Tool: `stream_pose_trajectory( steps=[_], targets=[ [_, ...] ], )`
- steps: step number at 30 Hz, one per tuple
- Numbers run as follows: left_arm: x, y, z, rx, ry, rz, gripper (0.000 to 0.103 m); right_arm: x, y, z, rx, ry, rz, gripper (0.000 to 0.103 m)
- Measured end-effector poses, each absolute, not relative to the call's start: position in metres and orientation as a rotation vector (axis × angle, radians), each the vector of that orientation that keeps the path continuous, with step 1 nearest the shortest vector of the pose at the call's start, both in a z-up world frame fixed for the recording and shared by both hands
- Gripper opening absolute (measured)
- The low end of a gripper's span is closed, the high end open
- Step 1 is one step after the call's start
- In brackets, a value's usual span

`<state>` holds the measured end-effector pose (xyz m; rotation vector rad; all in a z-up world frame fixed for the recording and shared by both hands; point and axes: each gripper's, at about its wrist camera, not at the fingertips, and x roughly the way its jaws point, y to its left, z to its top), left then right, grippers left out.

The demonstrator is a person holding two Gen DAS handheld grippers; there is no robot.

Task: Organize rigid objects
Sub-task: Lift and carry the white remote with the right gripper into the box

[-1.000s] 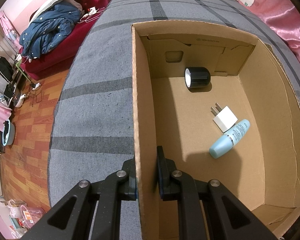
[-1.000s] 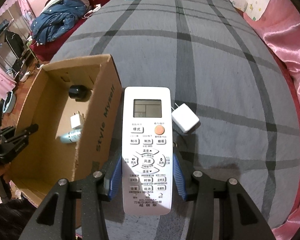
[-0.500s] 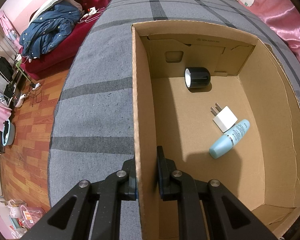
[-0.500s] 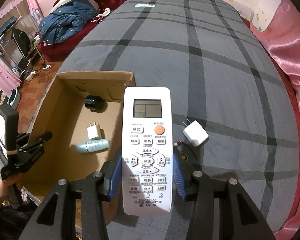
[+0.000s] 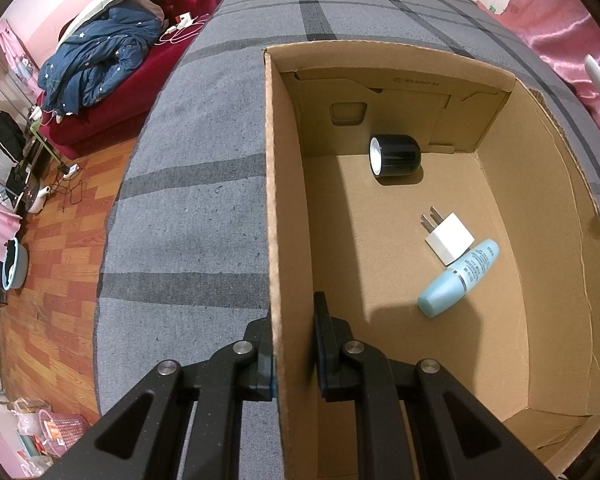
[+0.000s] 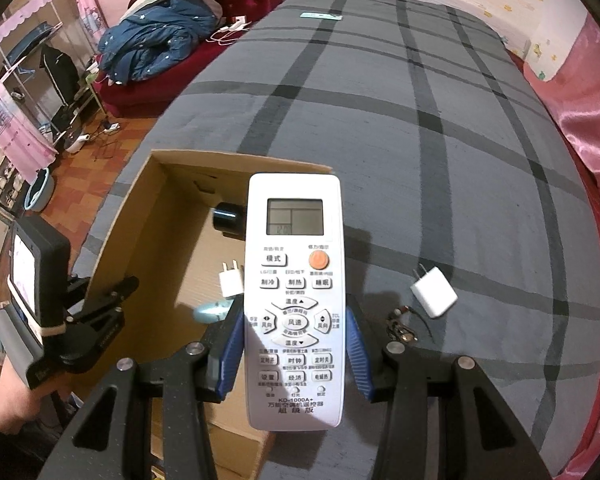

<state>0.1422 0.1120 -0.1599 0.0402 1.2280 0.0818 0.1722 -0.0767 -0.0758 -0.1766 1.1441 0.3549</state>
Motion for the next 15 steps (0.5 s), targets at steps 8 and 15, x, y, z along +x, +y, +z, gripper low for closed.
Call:
stream_pose_trajectory(
  steps=[8,15],
  targets=[
    [0.143,0.113,-0.16,0.037,1.23,0.08,0.014,0.176,-0.046,-0.083,-0.18,1.15,0.38,0.049],
    [0.143,0.112,-0.161,0.04,1.228,0.081,0.014,0.179,-0.017,-0.102,-0.207,1.173,0.398,0.049]
  ],
)
